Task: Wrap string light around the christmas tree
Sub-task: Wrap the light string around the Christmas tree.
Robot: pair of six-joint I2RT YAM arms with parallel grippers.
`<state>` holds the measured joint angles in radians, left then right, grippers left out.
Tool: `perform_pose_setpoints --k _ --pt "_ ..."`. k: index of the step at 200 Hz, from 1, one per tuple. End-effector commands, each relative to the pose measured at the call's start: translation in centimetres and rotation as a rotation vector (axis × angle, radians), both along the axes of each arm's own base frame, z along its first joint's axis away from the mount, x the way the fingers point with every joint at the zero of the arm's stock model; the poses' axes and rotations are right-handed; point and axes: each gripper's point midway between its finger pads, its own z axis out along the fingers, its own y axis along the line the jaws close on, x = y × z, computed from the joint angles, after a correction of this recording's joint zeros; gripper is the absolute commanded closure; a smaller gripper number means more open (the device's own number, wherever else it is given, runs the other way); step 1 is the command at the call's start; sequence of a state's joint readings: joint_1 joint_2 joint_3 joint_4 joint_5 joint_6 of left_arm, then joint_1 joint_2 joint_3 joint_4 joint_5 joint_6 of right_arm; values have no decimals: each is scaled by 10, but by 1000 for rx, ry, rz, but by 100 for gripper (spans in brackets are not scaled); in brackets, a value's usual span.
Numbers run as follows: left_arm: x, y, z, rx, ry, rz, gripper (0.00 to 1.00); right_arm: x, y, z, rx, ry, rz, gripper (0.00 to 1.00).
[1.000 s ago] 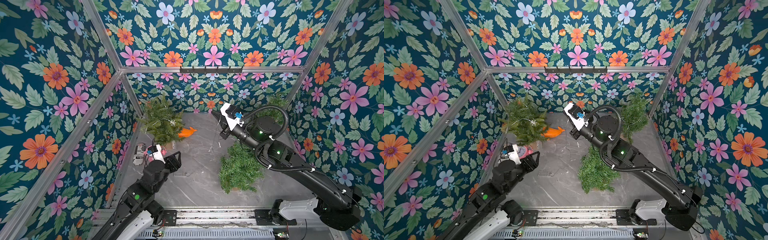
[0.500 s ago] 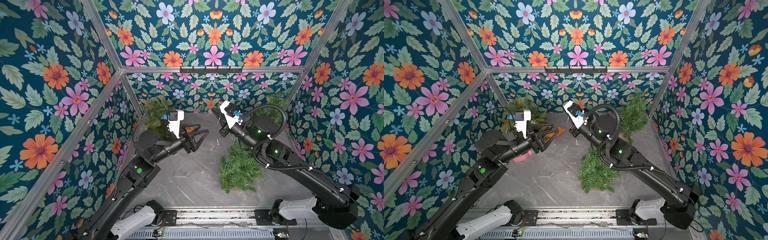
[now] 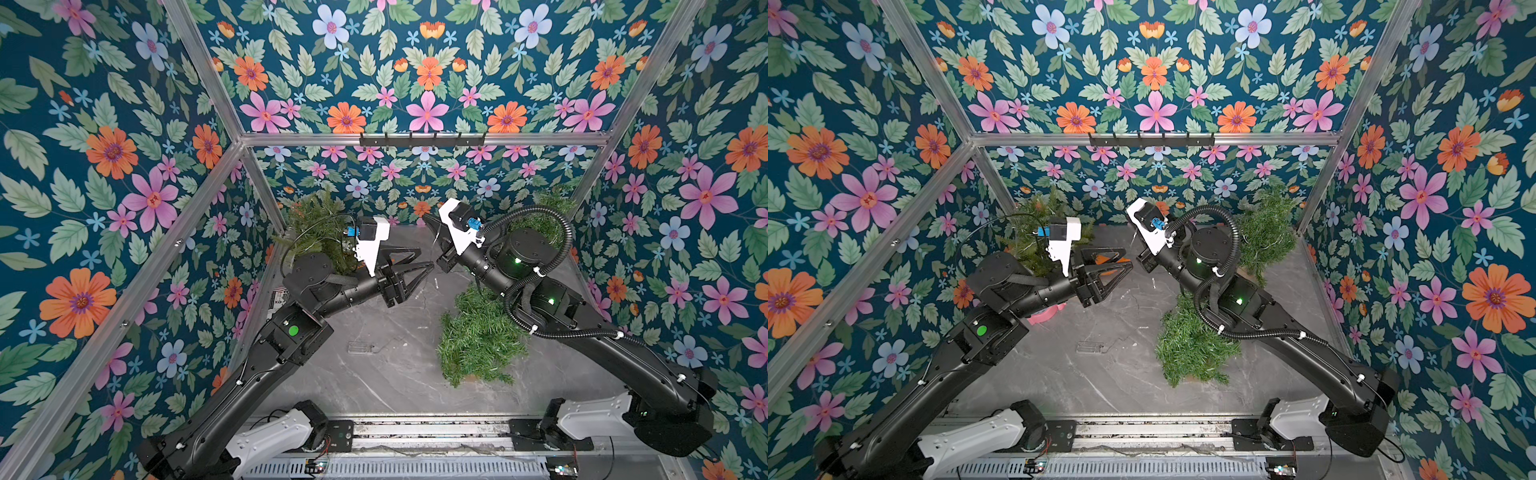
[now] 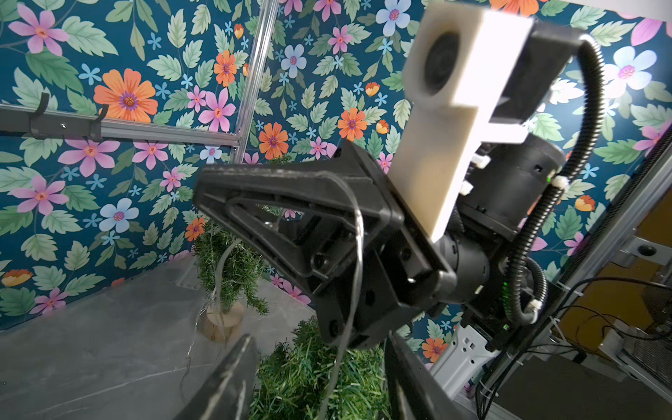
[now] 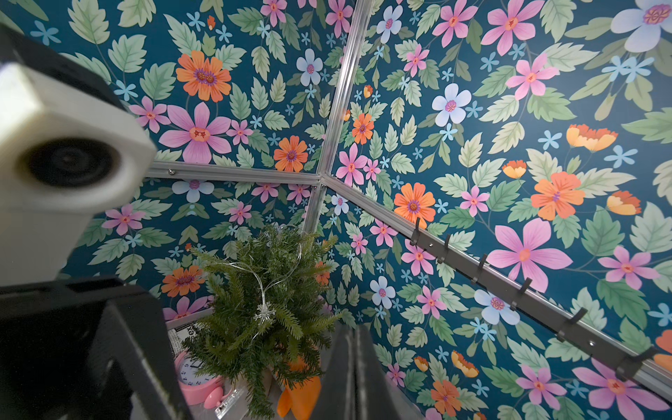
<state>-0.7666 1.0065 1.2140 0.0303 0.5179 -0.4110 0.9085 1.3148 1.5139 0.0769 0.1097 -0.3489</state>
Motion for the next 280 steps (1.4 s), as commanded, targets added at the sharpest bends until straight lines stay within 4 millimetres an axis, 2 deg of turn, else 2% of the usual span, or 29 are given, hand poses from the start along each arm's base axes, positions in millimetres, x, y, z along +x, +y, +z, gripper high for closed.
perform_pose_setpoints --k 1,23,45,62,89,128,162,196,237,280 --pt "0 -6 4 -4 -41 -5 52 -1 -1 11 28 -27 0 98" --pt "1 -10 5 3 -50 0 71 0 -2 12 26 -29 -13 97" --pt "-1 -4 19 -31 -80 27 100 5 -4 9 13 -28 -42 95" --pt "-3 3 28 -59 -98 54 100 9 -6 8 13 -28 -70 89" --pt "-10 11 32 -82 -108 58 100 21 -14 12 35 -28 -148 73" --pt "-26 20 39 -111 -119 23 100 51 -40 18 143 50 -243 60" --pt "-32 21 37 -101 -125 2 100 80 -62 25 222 65 -310 56" --pt "-31 26 31 -77 -120 29 100 97 -85 39 280 43 -369 53" --pt "-30 37 23 -83 -110 80 100 117 -127 49 339 28 -467 53" --pt "-30 41 12 -79 -94 98 100 125 -175 62 414 -5 -554 57"
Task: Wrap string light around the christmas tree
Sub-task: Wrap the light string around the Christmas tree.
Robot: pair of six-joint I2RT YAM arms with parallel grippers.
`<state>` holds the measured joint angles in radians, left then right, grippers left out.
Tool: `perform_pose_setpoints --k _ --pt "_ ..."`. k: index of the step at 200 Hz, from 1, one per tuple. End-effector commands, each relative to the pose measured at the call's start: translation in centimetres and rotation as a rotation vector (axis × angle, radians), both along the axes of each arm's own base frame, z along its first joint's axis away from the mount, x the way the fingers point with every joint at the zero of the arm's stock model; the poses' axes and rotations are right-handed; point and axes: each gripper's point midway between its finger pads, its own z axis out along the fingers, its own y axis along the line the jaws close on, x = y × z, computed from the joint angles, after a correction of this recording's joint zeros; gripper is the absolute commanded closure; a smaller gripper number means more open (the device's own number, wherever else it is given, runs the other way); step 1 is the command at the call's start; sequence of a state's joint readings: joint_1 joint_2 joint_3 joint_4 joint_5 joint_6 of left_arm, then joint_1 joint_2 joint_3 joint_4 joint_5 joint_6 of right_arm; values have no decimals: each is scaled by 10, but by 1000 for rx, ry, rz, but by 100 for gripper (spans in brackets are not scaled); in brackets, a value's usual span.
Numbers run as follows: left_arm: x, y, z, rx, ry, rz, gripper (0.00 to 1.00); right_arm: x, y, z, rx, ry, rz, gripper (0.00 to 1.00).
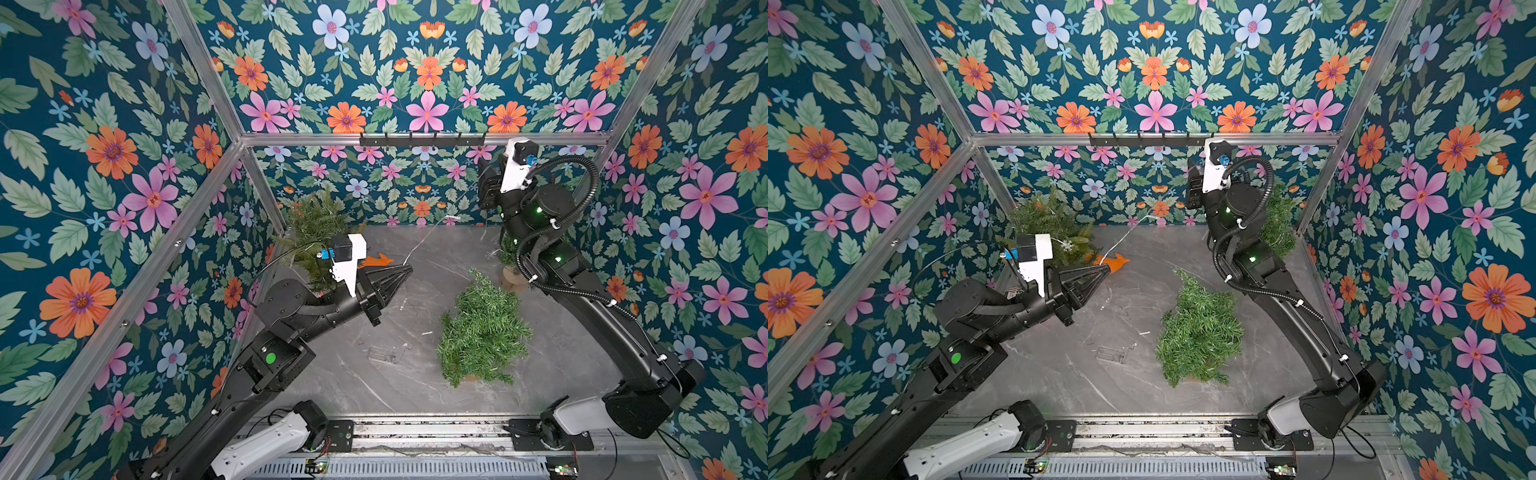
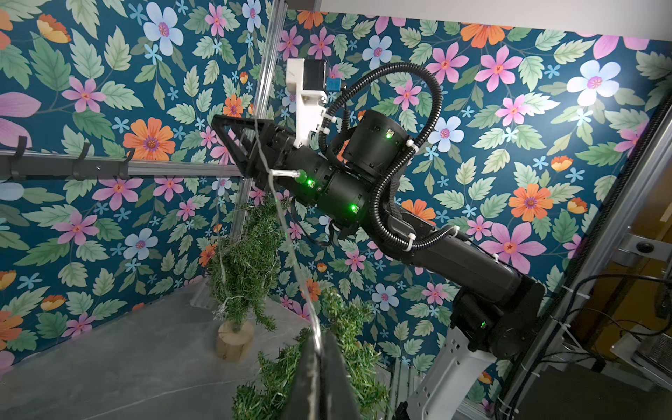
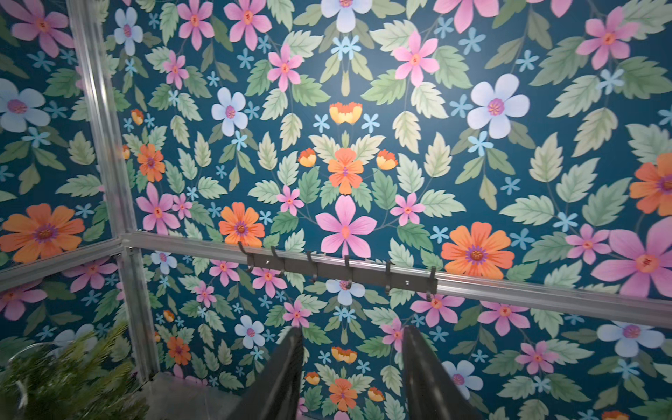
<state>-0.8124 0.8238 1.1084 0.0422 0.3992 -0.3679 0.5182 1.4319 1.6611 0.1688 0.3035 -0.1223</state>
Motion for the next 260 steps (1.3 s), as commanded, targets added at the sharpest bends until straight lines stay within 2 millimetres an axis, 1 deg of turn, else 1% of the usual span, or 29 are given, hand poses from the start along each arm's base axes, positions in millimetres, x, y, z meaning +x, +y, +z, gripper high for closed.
perform_pose_setpoints --k 1,33,57,95,116,149,156,166,182,192,214,237,260 --pt "0 5 2 -16 -7 20 100 -4 -26 23 86 -69 -47 57" --pt "-2 10 1 -25 -2 31 100 -4 -50 32 92 -106 -106 58" --pt "-1 12 -6 -11 17 43 100 -3 -68 37 124 -119 -142 60" --pt "1 21 -9 -8 20 89 100 -8 -85 45 125 -140 -176 63" --pt "4 28 -12 -18 27 127 100 -13 -96 50 125 -150 -189 63" --pt "4 35 -18 -28 40 155 100 -23 -107 57 126 -170 -204 64" --pt "4 35 -19 -30 45 157 100 -26 -108 59 125 -177 -205 65" --pt "4 36 -20 -33 50 156 100 -29 -108 60 124 -184 -198 69" --pt "3 38 -22 -35 56 158 100 -34 -102 62 113 -195 -156 79" --pt "3 40 -22 -37 56 168 100 -39 -97 61 105 -194 -123 87" --pt "2 45 -23 -50 58 180 100 -48 -88 53 83 -173 -55 100" --pt "-1 47 -24 -52 60 178 100 -64 -74 38 63 -116 56 100" --pt "1 48 -28 -53 72 189 100 -88 -72 25 65 -73 117 100"
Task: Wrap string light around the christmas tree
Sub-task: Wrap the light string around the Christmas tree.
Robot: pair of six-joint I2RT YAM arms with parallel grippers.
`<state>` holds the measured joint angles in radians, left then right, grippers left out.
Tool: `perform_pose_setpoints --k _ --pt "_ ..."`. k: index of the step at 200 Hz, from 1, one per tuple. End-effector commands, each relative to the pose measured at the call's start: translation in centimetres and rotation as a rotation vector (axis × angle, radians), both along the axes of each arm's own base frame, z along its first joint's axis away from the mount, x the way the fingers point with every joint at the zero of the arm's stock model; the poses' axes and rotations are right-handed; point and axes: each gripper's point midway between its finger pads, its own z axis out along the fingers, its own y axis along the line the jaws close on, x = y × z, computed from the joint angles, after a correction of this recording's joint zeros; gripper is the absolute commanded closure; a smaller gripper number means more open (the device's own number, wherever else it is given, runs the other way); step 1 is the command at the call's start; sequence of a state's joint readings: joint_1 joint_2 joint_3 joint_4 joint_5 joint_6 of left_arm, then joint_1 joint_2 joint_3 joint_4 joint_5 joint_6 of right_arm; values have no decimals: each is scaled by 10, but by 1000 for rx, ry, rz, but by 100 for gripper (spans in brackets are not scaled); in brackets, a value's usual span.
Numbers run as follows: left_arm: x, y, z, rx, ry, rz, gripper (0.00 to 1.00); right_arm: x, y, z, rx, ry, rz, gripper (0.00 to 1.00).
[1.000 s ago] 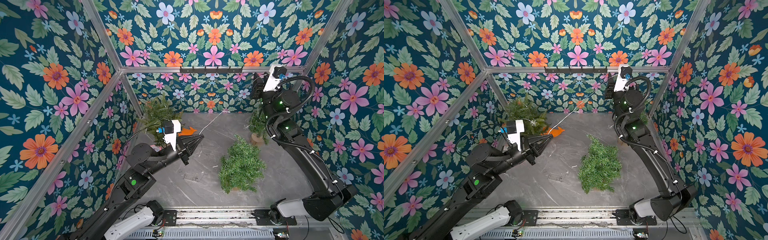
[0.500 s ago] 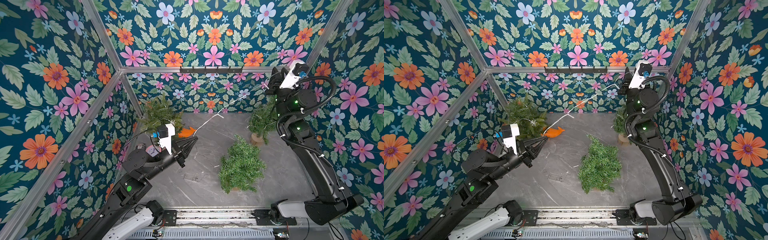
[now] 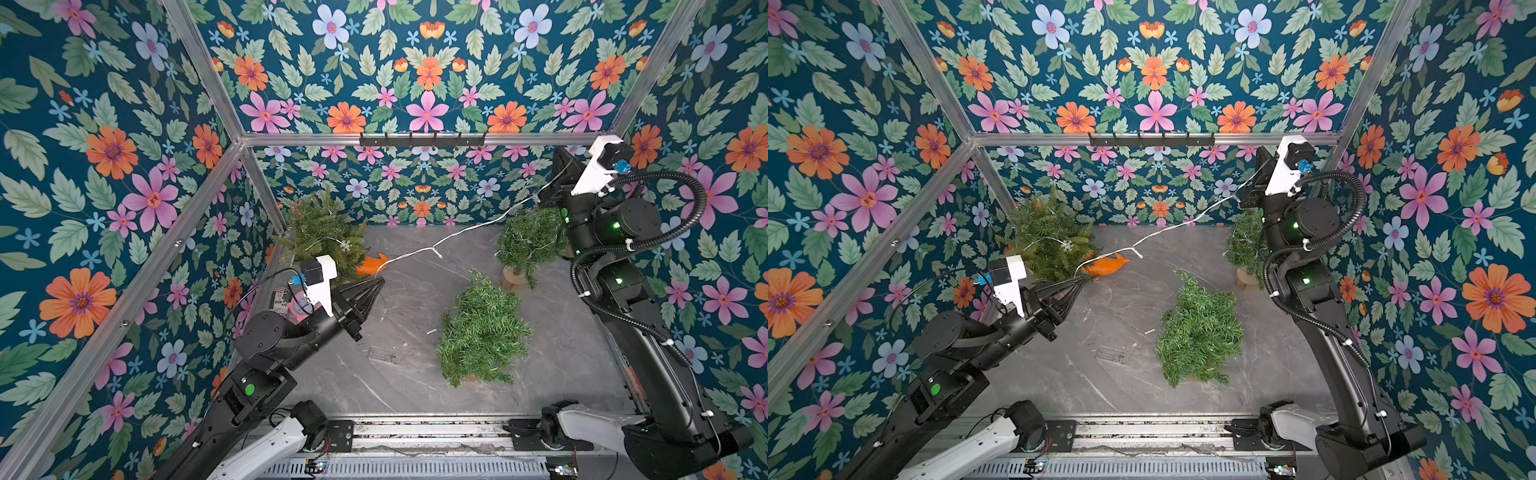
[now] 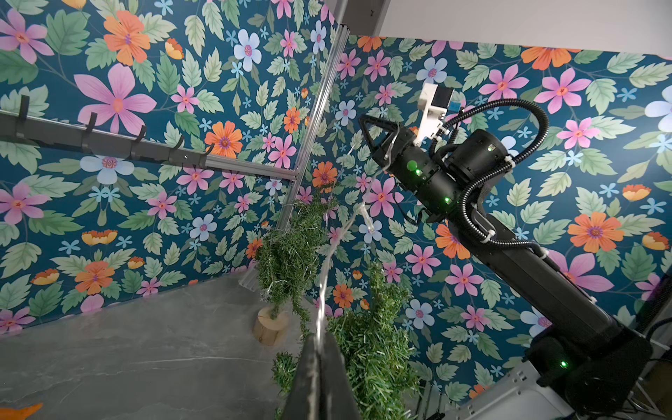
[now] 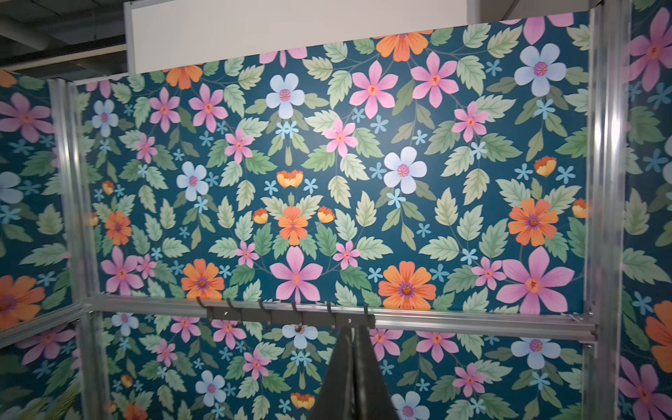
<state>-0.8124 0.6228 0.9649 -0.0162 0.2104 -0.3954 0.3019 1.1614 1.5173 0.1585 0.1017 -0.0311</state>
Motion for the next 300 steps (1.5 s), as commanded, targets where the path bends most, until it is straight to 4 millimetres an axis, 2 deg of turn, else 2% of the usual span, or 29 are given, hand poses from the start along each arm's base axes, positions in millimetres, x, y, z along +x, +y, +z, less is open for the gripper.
perform_pose_setpoints --k 1,42,58,103,140,167,196,211,227,237,249,269,300 --pt "3 1 -3 -11 17 12 100 -22 13 -13 -8 47 115 100" --pt "20 -4 -23 8 100 56 100 -67 34 -44 -95 171 232 100" --pt "26 -4 -30 9 121 80 100 -83 35 -54 -123 191 228 100" --pt "29 -5 -30 -8 124 86 100 -128 31 -59 -98 217 329 100" --pt "36 12 -36 -68 140 173 100 -163 45 -57 -99 180 500 100" --pt "41 22 -48 -88 175 230 100 -176 53 -59 -104 159 586 100" --pt "48 25 -66 -89 224 265 100 -179 68 -75 -126 185 673 100" --pt "60 37 -85 -82 288 368 100 -182 79 -84 -141 200 747 100" --pt "84 72 -122 -84 447 633 100 -186 91 -91 -154 210 827 100" --pt "93 79 -136 -49 494 725 100 -185 97 -93 -152 211 863 100" --pt "102 77 -139 -19 510 774 100 -189 105 -96 -164 210 923 100" --pt "113 71 -129 -27 504 799 100 -198 117 -100 -184 212 1024 100" --pt "117 71 -125 -87 476 808 100 -214 132 -116 -252 222 1124 100"
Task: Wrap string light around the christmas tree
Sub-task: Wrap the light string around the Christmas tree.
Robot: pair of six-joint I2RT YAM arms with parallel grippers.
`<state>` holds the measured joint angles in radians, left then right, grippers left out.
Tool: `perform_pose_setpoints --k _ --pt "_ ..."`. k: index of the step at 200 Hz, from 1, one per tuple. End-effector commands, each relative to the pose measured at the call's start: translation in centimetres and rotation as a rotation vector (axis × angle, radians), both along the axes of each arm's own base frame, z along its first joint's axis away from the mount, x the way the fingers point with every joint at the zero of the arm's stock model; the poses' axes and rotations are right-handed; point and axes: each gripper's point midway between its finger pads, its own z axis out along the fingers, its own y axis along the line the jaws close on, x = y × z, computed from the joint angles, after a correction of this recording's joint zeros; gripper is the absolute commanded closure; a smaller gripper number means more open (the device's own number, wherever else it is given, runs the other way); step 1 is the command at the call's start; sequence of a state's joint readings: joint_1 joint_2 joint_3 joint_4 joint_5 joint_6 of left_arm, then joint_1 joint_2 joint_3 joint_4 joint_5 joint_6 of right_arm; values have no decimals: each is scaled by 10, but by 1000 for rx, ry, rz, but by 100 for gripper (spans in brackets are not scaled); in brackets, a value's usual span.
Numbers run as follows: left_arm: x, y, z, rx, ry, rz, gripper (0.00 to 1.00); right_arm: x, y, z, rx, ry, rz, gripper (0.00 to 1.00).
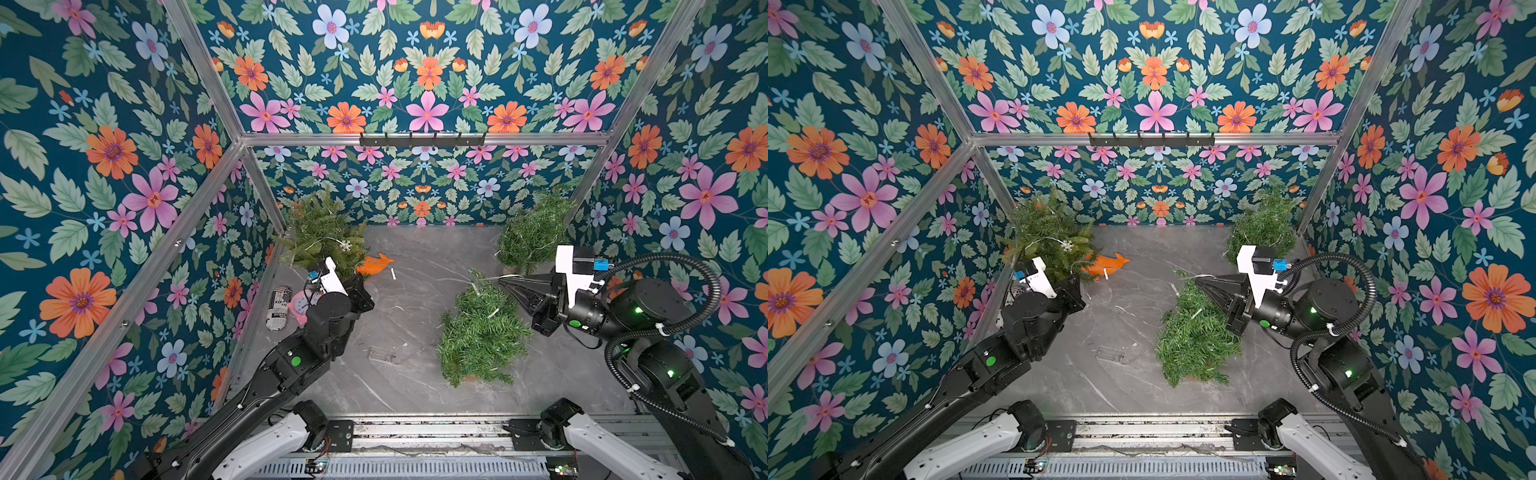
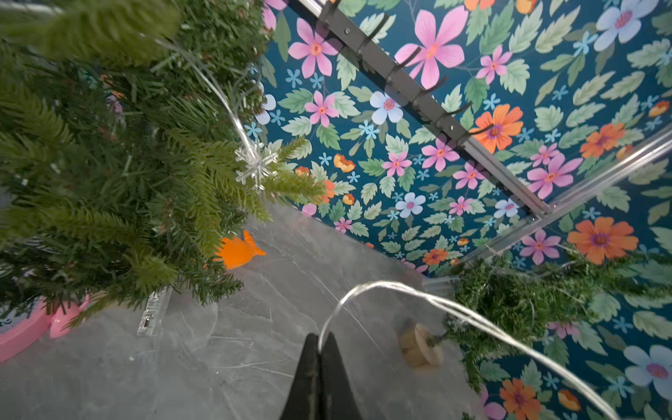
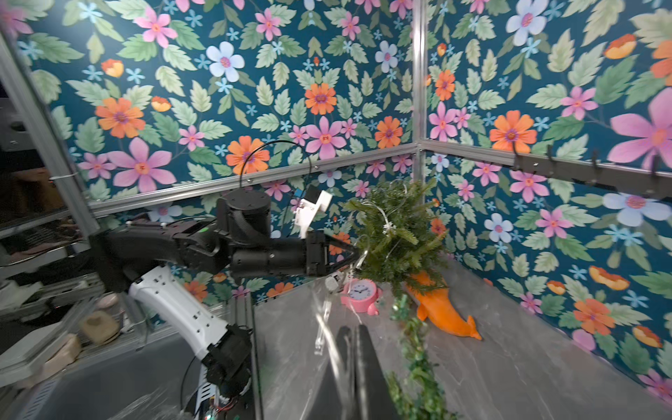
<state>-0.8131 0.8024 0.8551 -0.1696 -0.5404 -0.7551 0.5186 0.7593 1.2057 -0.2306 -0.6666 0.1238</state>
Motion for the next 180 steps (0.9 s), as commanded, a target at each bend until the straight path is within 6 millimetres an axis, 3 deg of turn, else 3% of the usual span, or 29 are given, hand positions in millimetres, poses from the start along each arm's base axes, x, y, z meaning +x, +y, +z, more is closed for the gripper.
perform_pose_setpoints --k 1,22,48,70,85,94,110,132,149,166,180 --pt "3 13 6 -44 -43 82 100 -26 12 1 -17 -62 142 100" --pt "0 23 7 -72 -74 115 100 -39 23 -9 -53 -80 194 100" --pt "0 24 15 -67 -109 114 100 -30 33 -22 -94 -73 169 100" --pt "7 14 22 -14 -103 99 100 -14 42 -29 -115 -49 132 69" --pt "16 6 24 31 -79 100 100 1 44 -28 -127 -48 72 67" --pt "21 4 24 52 -60 118 100 6 44 -26 -133 -52 52 66" --pt "28 1 25 66 -59 138 100 13 43 -24 -137 -69 15 51" --pt "38 -5 32 67 -79 145 100 11 37 -15 -113 -110 -12 38" --pt "47 -9 38 61 -87 148 100 7 31 -2 -77 -144 -27 32" --pt "56 -27 52 69 -122 85 100 9 23 12 -34 -178 -80 29" --pt "61 -54 71 93 -167 -29 100 21 12 25 -4 -192 -180 28"
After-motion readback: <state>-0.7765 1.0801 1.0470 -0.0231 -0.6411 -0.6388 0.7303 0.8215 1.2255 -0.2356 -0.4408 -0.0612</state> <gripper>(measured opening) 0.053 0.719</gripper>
